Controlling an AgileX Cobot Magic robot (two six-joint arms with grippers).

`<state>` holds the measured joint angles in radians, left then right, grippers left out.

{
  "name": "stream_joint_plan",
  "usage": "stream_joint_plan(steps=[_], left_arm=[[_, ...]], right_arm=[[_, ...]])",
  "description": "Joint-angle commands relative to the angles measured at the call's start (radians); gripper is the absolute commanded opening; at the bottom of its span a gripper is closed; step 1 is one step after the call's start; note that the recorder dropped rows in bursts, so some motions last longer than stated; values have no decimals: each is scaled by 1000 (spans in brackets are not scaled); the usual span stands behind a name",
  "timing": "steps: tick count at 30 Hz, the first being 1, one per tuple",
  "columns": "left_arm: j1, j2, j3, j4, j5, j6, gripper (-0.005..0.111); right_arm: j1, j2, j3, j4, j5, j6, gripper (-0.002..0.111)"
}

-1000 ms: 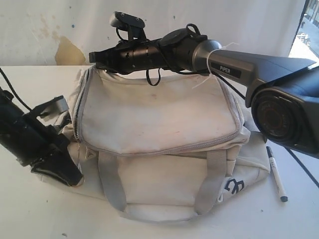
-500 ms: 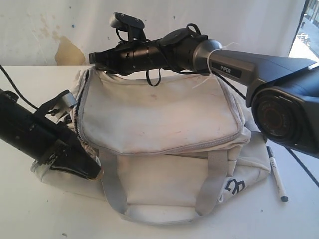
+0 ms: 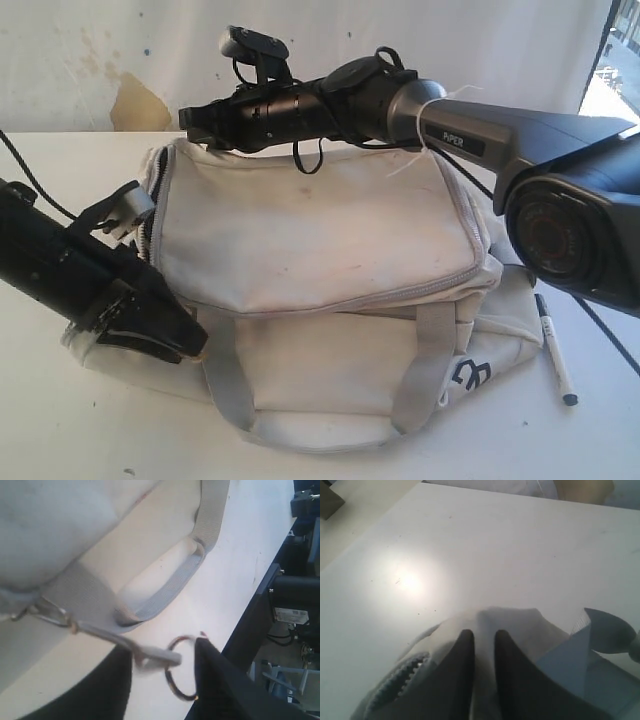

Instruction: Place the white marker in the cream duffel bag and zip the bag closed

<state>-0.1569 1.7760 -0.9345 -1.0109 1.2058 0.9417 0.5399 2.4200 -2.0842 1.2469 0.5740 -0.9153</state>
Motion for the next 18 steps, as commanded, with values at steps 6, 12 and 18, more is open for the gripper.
stream_joint_plan(steps=[6,12,18], left_arm=[[-6,-11,3,11,15,-64,91],[-6,-119,-52,166,15,-161,78],[-6,-241,-171,362,9,-452,66]], right_arm=[[-13,-21,-9,-12,91,-23,60],[-22,-89,-9,-324,250,126,62],[-39,-199,-9,-582,431,303,62]])
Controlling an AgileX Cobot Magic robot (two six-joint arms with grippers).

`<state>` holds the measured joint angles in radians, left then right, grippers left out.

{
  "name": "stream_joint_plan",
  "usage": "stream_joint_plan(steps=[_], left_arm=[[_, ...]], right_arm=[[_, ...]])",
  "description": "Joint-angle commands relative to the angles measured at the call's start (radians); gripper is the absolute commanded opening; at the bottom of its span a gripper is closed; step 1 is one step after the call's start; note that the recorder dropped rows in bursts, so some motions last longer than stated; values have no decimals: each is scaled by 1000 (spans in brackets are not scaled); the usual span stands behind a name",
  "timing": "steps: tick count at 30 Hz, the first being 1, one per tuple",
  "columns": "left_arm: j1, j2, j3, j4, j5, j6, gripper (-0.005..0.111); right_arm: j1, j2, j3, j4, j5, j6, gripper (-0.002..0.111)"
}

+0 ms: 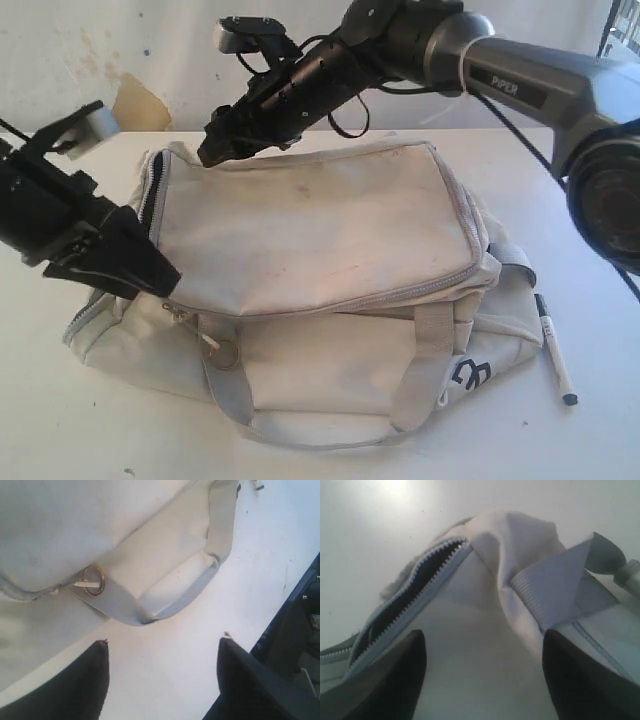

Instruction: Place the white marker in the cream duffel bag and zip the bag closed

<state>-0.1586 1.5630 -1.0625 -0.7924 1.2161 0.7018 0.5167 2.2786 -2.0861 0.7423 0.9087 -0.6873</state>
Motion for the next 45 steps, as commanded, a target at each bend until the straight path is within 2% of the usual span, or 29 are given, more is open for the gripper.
stream_joint_plan(steps=[1,3,9,15,18,21,25,34,36,38,40,42,45], left_arm=[[-4,-28,-47,182,-24,-263,66],[-4,-28,-47,255,-88,-351,66],[5,-28,-50,280,-146,-365,66],[99,-26,-50,191,-162,-357,66],[137,-26,-50,123,-162,-329,66],[139,-16,-50,121,-168,-324,66],[139,11,-50,121,-170,-324,66],[136,20,-50,48,-200,-302,66],[136,20,-50,27,-204,-302,66],[136,20,-50,22,-215,-302,68],[136,26,-50,19,-222,-305,79],[136,39,-50,1,-216,-306,89],[132,70,-50,-14,-204,-306,93]], right_arm=[[-19,-65,-7,-95,118,101,62],[-28,-81,-6,-177,182,189,62],[-69,-100,-6,-198,312,251,58],[-87,-150,57,-203,312,273,50],[-89,-194,114,-233,312,287,40],[-89,-264,184,-269,312,303,31],[-89,-376,311,-295,312,304,31],[-85,-686,722,-294,13,238,31],[-74,-723,798,-255,-37,188,32],[-57,-738,865,-198,-59,124,40],[-33,-741,913,-127,-66,54,54],[-2,-730,944,-76,-69,-3,63],[57,-700,978,-29,-112,-46,64]])
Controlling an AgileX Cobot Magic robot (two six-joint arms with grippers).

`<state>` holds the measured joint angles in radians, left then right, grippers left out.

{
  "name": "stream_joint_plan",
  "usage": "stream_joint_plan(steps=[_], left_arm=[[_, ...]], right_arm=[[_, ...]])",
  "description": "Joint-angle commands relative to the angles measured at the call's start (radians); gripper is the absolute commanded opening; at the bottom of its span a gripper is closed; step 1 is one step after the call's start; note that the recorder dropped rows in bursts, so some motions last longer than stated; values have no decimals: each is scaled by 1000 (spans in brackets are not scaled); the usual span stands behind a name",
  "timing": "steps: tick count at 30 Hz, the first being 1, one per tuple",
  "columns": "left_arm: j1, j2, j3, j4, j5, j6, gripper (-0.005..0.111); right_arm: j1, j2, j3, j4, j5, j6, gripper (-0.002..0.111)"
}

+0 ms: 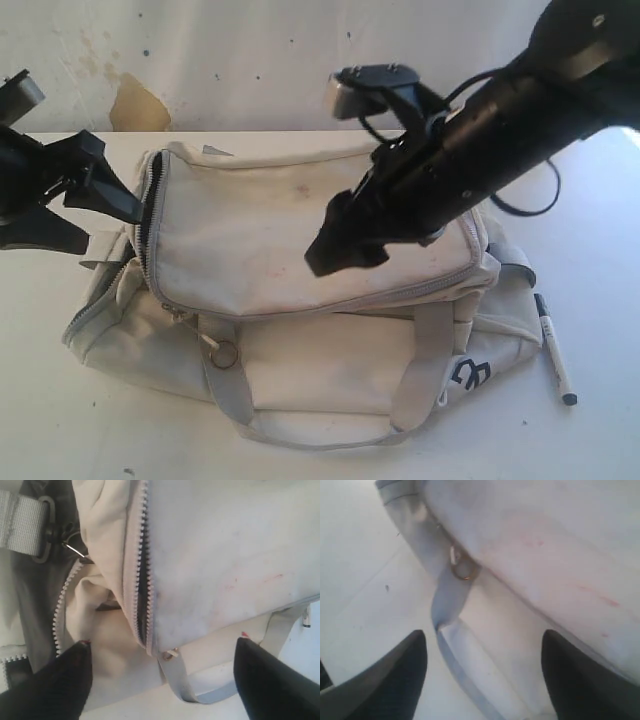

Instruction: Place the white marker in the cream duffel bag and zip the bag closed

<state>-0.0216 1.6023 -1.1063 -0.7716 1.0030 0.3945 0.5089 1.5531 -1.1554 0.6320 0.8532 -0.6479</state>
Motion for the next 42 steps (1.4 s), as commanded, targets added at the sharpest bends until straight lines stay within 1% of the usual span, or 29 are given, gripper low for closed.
stream_joint_plan(steps=[1,6,9,13,19,23,30,34,37,42], left_arm=[[-10,40,-6,-35,6,1,93],[-12,64,-6,-124,-24,27,93],[-12,76,-6,-120,-57,30,93],[-12,95,-6,-113,-66,30,93],[-12,115,-6,-109,-71,30,93],[-12,115,-6,-109,-74,30,93],[-12,115,-6,-109,-75,30,93],[-12,115,-6,-109,-71,28,93],[-12,115,-6,-109,-69,30,93],[-12,115,-6,-109,-69,30,93]], right_arm=[[82,34,53,83,-78,-85,64],[165,81,62,106,-209,-93,64],[209,112,62,119,-304,-118,64],[264,160,62,128,-403,-118,64],[330,249,62,140,-498,-118,64],[367,306,60,185,-554,-111,64],[378,367,38,216,-653,-99,64],[378,390,17,216,-721,-27,64],[378,399,13,216,-763,-23,64],[378,403,13,216,-749,-23,64]])
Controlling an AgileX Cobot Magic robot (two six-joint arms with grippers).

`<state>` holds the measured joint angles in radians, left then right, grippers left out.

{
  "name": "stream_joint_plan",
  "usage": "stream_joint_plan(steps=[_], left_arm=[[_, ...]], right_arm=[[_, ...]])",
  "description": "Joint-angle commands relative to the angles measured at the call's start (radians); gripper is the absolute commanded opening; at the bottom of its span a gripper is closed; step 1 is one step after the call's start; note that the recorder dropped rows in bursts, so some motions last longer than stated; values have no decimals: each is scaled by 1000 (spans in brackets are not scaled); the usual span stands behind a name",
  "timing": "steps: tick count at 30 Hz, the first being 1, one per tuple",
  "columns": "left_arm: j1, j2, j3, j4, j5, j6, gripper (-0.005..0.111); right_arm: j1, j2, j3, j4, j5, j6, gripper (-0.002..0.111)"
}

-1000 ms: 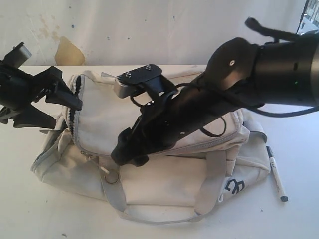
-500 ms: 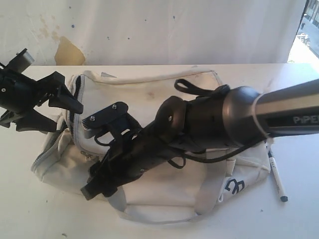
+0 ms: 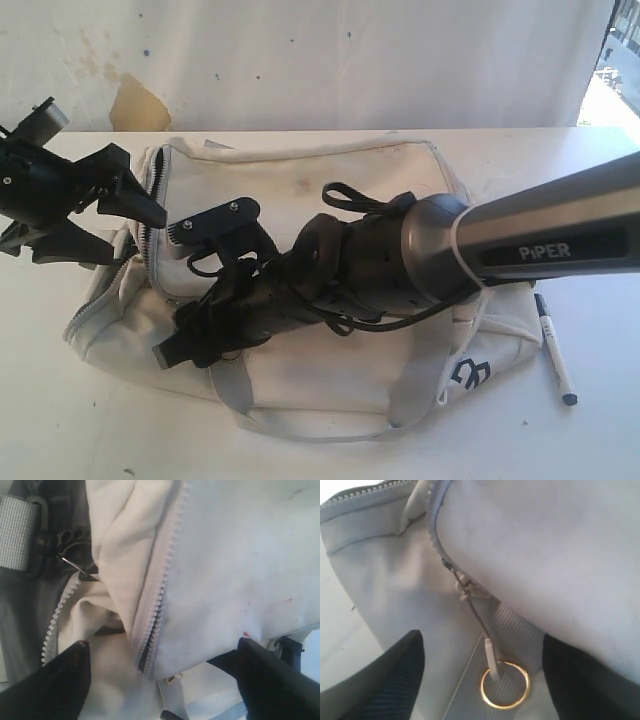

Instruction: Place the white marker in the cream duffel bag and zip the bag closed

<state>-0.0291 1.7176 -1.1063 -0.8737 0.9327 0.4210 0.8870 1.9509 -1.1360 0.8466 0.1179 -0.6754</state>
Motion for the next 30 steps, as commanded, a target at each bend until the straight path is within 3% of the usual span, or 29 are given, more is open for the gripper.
stream_joint_plan(steps=[1,11,21,29,30], left_arm=[[-5,-1,-6,-7,2,3,93],[-5,-1,-6,7,2,3,93],[-5,-1,-6,7,0,1,93],[-5,-1,-6,7,0,1,93],[-5,-1,-6,7,0,1,93]], right_arm=[[0,7,-6,1,-6,7,63],[0,57,-6,1,-18,7,45],[0,64,-6,12,-67,7,36],[0,64,-6,16,-55,7,0],[0,64,-8,16,-50,7,0]])
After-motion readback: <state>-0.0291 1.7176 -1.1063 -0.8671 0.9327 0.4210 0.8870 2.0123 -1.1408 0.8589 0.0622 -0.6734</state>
